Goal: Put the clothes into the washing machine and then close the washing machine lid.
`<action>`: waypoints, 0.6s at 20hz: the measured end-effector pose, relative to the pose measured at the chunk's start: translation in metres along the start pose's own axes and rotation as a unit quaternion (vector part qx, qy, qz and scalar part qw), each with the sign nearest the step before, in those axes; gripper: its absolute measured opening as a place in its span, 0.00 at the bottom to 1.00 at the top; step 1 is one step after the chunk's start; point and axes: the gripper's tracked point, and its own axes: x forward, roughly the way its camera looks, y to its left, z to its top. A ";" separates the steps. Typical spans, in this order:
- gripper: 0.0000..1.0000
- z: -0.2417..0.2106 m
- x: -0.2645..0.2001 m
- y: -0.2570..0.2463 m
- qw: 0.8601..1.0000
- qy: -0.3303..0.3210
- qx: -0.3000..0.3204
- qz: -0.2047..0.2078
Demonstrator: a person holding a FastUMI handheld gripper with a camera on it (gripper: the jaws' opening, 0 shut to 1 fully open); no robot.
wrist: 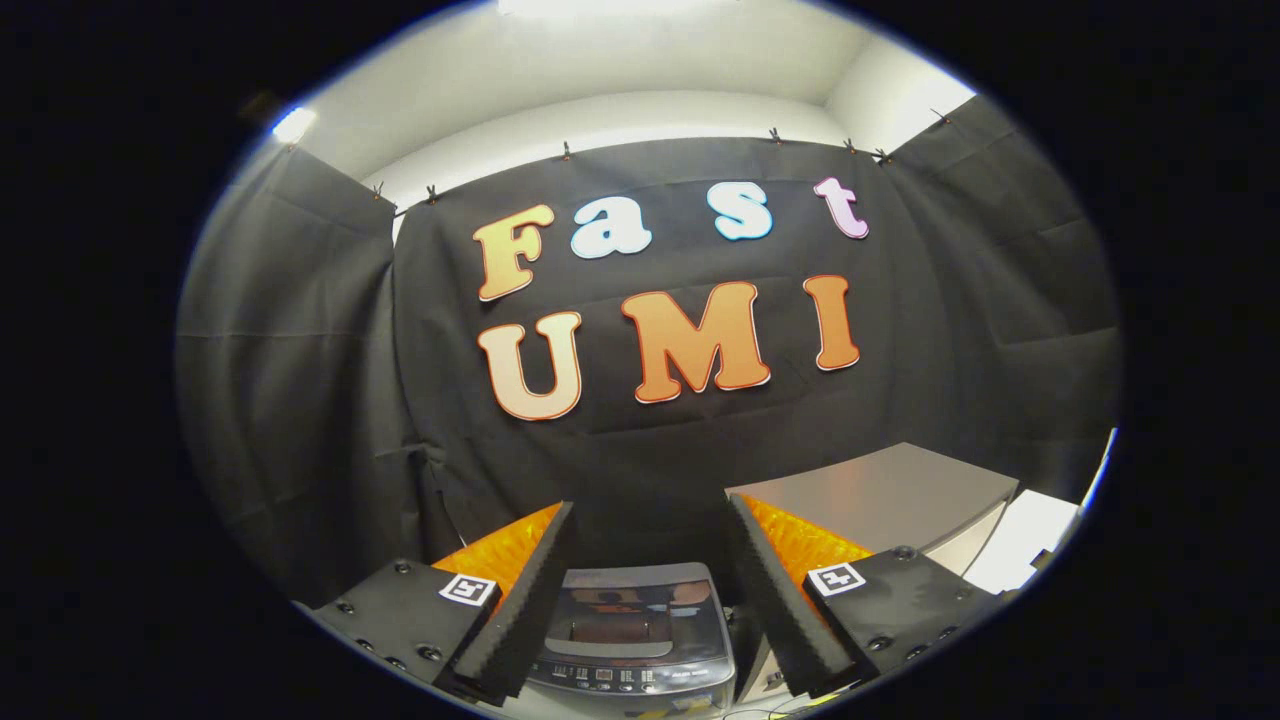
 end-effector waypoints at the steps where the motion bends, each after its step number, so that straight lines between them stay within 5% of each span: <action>1: 0.98 0.003 -0.006 -0.005 1.000 0.000 -0.007 -0.002; 12: 0.98 0.035 -0.033 -0.028 0.997 -0.032 -0.065 -0.003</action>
